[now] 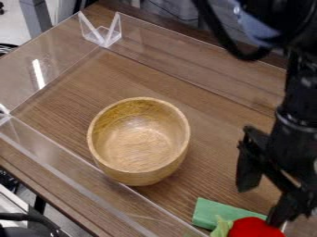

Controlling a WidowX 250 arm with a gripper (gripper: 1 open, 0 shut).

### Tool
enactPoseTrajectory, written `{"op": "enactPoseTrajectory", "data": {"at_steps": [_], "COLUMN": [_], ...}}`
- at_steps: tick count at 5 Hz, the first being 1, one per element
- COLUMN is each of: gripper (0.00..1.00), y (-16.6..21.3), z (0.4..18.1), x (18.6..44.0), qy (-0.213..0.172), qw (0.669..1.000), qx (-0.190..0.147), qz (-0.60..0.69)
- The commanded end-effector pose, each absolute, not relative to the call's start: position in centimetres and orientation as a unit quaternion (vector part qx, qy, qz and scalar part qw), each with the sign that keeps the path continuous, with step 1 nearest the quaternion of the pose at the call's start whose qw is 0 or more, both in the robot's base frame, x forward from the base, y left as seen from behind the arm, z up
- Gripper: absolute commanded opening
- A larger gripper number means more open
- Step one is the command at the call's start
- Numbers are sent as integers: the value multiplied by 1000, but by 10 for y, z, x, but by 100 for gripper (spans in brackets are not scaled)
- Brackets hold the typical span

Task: Move the red fruit to the left

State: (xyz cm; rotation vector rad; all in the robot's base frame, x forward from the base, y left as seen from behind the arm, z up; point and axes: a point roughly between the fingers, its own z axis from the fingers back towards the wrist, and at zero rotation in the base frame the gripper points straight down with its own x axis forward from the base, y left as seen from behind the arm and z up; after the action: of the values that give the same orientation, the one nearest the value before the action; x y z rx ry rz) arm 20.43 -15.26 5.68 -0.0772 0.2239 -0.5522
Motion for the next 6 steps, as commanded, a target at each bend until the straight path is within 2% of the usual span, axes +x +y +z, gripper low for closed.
{"op": "enactPoseTrajectory", "data": {"at_steps": [1, 3, 4, 5, 6], "gripper": [100, 100, 100, 100, 100], "y": [-157, -158, -155, -155, -155], "z": [64, 34, 21, 19, 20], "x": [199, 203, 214, 225, 223], "qy": [82, 76, 72, 68, 65], "qw": [946, 940, 942, 943, 946], "qx": [-49, -51, -51, -50, -51], "qz": [-311, -329, -325, -322, -312]}}
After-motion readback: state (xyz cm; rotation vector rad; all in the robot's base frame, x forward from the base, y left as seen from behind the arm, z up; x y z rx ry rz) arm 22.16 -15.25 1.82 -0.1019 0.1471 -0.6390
